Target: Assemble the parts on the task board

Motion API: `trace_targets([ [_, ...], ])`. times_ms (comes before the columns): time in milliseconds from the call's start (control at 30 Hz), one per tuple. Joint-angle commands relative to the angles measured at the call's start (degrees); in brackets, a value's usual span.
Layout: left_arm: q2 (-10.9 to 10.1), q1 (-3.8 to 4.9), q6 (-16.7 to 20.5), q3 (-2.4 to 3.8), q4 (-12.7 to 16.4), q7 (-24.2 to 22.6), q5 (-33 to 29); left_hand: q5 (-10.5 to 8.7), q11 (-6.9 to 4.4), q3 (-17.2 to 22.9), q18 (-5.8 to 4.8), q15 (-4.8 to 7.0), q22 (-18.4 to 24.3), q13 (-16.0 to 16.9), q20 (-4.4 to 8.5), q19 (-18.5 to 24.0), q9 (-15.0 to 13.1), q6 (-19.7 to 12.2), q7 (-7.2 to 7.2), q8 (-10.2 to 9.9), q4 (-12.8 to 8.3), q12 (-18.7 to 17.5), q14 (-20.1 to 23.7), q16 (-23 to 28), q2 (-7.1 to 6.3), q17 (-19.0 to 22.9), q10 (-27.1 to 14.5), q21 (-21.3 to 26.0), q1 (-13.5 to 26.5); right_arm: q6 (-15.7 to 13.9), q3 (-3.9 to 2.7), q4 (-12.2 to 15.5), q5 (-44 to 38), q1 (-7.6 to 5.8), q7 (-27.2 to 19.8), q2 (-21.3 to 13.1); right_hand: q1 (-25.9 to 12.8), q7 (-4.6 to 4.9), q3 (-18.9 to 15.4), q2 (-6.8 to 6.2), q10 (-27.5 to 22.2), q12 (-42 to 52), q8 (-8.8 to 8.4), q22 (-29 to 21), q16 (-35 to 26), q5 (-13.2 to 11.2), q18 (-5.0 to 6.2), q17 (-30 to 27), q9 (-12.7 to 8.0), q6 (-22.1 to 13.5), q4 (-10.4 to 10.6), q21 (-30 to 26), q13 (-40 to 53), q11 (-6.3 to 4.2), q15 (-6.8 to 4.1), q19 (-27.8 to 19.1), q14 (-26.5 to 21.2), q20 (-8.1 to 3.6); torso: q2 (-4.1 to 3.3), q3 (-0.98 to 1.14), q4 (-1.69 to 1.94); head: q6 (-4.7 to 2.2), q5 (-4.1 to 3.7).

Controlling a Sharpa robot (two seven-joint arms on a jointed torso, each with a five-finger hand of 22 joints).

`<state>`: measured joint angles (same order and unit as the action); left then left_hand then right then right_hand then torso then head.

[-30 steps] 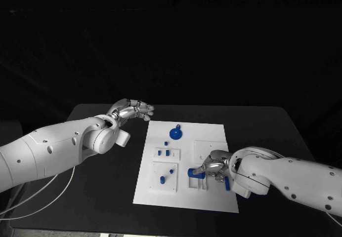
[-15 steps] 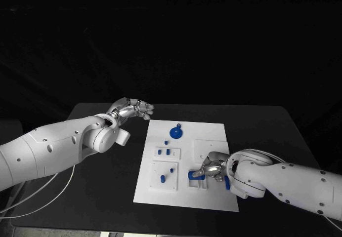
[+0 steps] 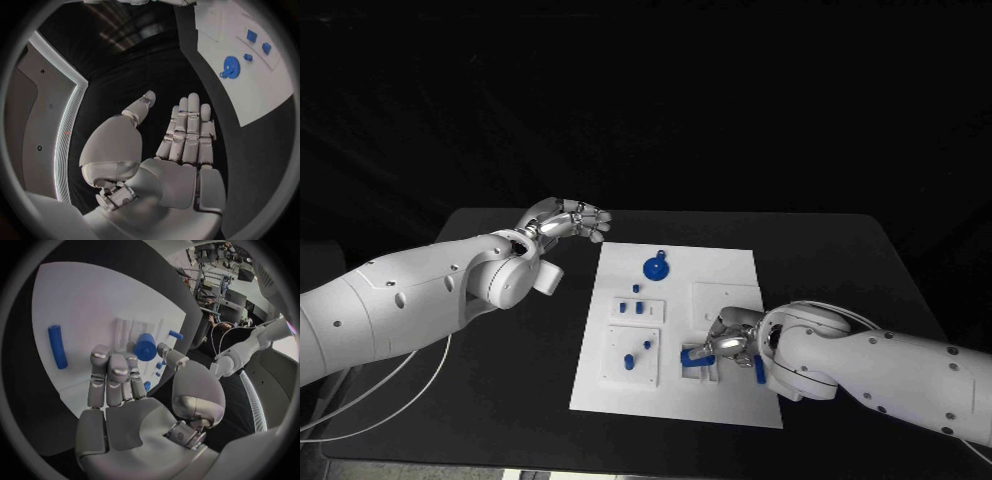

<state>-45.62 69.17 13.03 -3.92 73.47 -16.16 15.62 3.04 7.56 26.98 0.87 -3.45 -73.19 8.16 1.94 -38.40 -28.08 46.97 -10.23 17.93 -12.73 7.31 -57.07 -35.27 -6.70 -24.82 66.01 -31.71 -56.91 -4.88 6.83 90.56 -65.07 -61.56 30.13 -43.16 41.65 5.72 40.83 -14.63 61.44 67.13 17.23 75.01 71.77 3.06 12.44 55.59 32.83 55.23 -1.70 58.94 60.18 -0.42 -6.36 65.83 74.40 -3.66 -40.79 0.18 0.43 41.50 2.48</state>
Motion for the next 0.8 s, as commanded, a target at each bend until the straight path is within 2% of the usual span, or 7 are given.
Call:
trace_targets([
  [33,0.0,0.03,-0.8,0.04,0.1,-0.8,-0.3,-0.02,-0.11,-0.2,-0.08,-0.43,-0.1,0.0,-0.13,-0.1,0.1,-0.4,0.01,-0.2,0.0,-0.2,0.0,0.2,0.34,-0.1,-0.3,0.2,0.2,3.3,0.24,0.3,-0.4,0.28,0.2,-0.2,-0.7,0.28,-0.5,-0.96,0.5,-0.3,-0.17,0.6,-0.2,-0.2,2.56,0.1,-0.1,-0.2,0.7,0.0,0.1,-0.02,-0.31,0.2,0.1,-0.36,0.01,0.02,0.04,0.02,0.09],
  [167,0.0,0.03,-0.9,0.04,0.1,-0.9,-0.3,-0.02,-0.1,-0.3,-0.08,-0.43,-0.1,0.0,-0.13,-0.1,0.1,-0.4,0.01,-0.2,0.0,-0.3,0.0,0.3,0.33,-0.1,-0.3,0.2,0.2,3.5,0.24,0.6,-0.4,0.38,0.2,-0.4,-1.8,0.28,-2.1,-1.11,0.4,-0.5,-0.27,0.6,-0.3,-0.2,2.56,0.2,-0.1,-0.3,1.2,0.0,0.3,-0.02,-0.32,0.2,0.1,-0.4,0.02,0.0,-0.02,0.05,0.18],
  [433,0.0,0.03,-1.0,0.04,0.1,-0.9,-0.3,-0.02,-0.09,-0.4,-0.1,-0.45,-0.1,0.0,-0.15,-0.1,0.1,-0.4,-0.01,-0.2,0.0,-0.3,0.0,0.4,0.2,-0.2,-0.4,0.3,0.3,3.2,0.24,0.6,-0.4,0.41,0.3,-0.5,-3.3,0.14,-7.0,0.56,0.4,-0.9,-0.42,0.7,-0.4,-0.2,2.56,0.6,0.3,-0.4,0.2,-0.2,0.9,-0.18,-0.48,-0.3,-0.1,-0.89,0.0,0.02,0.01,-0.01,0.23],
  [667,0.0,0.03,-1.0,0.04,0.1,-0.8,-0.3,-0.01,-0.08,-0.4,-0.09,-0.45,-0.1,0.0,-0.15,-0.1,0.1,-0.4,-0.01,-0.2,0.0,-0.3,0.0,0.4,0.2,-0.2,-0.4,0.3,0.3,3.4,0.24,0.9,-0.4,0.41,0.3,-0.7,-3.4,0.05,-9.1,2.72,0.5,-1.1,-0.52,0.7,-0.4,-0.2,2.56,0.9,0.4,-0.3,-0.9,-0.2,1.2,-0.27,-0.57,-0.6,-0.2,-1.17,0.0,0.04,0.0,0.01,0.24],
  [800,-0.1,0.03,-1.0,0.04,0.1,-0.8,-0.3,-0.01,-0.08,-0.4,-0.09,-0.45,-0.1,-0.1,-0.15,-0.1,0.1,-0.4,-0.01,-0.2,0.0,-0.3,0.0,0.4,0.21,-0.2,-0.4,0.3,0.3,3.7,0.24,1.1,-0.4,0.42,-0.2,-0.9,-2.4,-0.02,-8.7,5.51,0.7,-1.2,-0.47,0.7,-0.5,-0.2,2.56,0.9,0.5,0.0,-1.5,-0.2,1.4,-0.34,-0.62,-0.6,-0.1,-1.24,0.01,0.04,0.0,0.05,0.21],
])
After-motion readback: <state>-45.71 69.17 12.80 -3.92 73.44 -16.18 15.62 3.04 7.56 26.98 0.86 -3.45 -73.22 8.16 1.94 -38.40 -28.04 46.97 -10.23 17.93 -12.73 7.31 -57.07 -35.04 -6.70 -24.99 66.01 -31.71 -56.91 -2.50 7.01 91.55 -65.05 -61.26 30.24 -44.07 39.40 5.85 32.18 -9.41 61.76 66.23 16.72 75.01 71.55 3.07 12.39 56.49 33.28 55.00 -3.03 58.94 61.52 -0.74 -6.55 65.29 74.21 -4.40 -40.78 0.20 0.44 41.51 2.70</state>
